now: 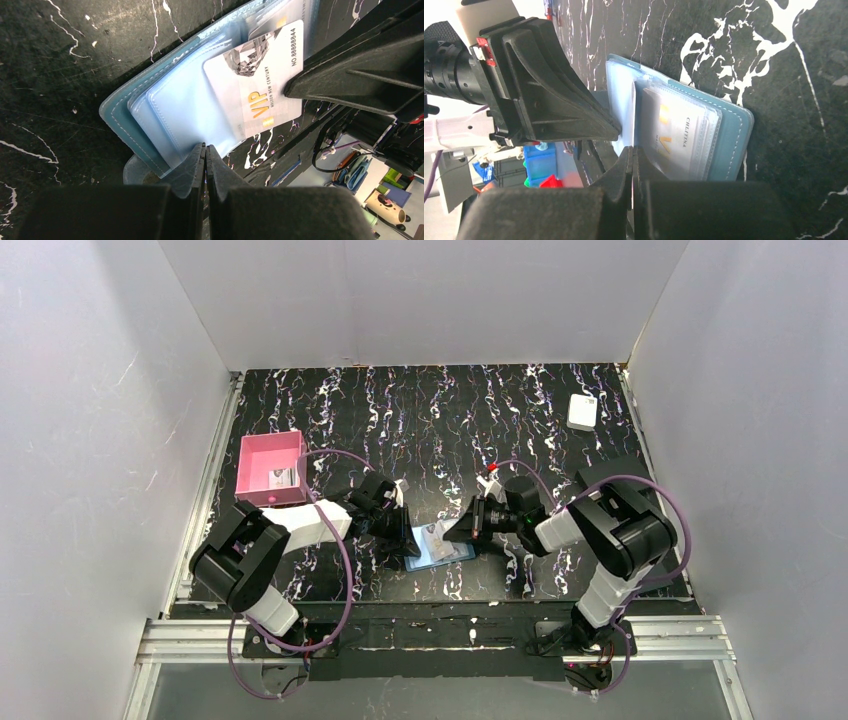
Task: Put the credit cards into the card holder
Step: Insert the credit card into the card holder, then turn over the card holder at the center of the board.
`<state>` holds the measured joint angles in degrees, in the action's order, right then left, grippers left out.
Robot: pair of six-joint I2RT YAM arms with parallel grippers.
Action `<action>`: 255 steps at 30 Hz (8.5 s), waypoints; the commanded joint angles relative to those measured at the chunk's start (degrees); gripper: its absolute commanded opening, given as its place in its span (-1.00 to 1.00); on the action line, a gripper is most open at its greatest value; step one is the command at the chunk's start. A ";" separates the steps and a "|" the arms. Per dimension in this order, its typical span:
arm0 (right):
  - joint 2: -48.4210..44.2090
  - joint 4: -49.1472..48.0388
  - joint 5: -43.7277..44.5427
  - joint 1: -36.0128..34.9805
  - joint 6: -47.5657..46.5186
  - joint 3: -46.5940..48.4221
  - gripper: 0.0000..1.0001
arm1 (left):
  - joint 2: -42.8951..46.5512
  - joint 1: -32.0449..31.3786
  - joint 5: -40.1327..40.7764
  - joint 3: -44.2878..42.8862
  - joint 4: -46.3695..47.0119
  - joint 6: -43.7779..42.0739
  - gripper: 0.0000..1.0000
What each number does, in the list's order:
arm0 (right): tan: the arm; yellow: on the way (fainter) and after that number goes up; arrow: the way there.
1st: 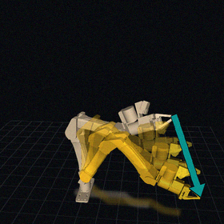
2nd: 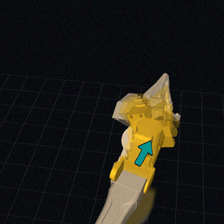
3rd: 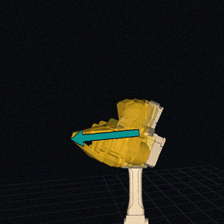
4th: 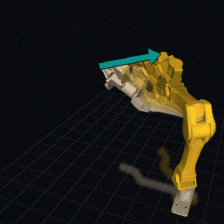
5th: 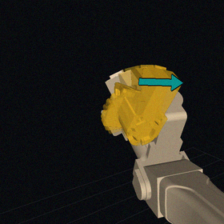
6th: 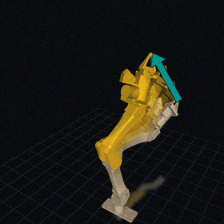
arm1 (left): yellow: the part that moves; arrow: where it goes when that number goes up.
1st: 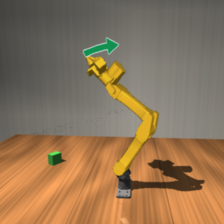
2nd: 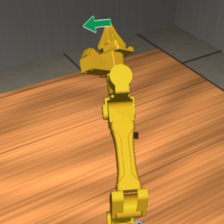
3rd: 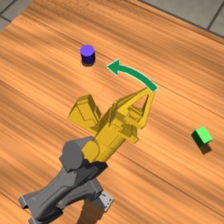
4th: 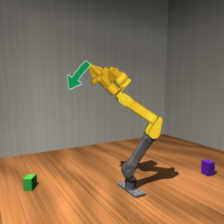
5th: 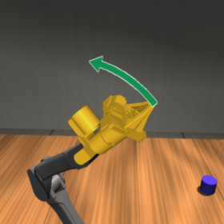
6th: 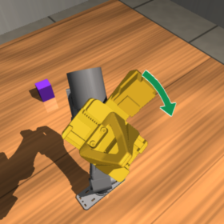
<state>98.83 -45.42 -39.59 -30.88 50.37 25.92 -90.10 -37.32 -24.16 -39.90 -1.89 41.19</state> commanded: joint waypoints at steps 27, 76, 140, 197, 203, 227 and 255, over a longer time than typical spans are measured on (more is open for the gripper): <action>5.30 -15.89 6.61 -2.96 6.49 -5.47 -0.97 | 3.18 0.76 7.96 0.62 -9.34 -2.57 -1.00; -5.86 27.31 22.00 -11.48 -11.61 6.81 -0.59 | 3.75 0.41 7.46 4.00 -6.12 -2.41 -1.00; -6.97 36.14 21.68 -15.96 -17.80 16.63 -0.42 | 3.91 0.33 6.67 3.42 -6.46 -2.93 -1.00; -2.65 28.54 21.04 -15.88 -15.43 11.58 -0.48 | 17.25 -0.48 9.64 3.21 -6.77 8.51 0.39; -2.54 28.30 20.82 -15.89 -15.18 11.46 -0.48 | 16.79 -0.55 8.21 3.76 -5.67 8.96 0.38; -4.22 28.99 19.60 -15.87 -14.45 12.04 -0.48 | 9.91 -1.74 2.84 1.32 1.60 9.65 0.35; -29.92 67.90 25.81 7.67 -29.27 20.36 0.08 | -9.54 -5.62 -3.11 -14.42 6.17 6.42 0.38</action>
<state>70.09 22.12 -12.55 -23.10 22.76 47.45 -100.19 -42.91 -26.60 -53.32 5.04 49.91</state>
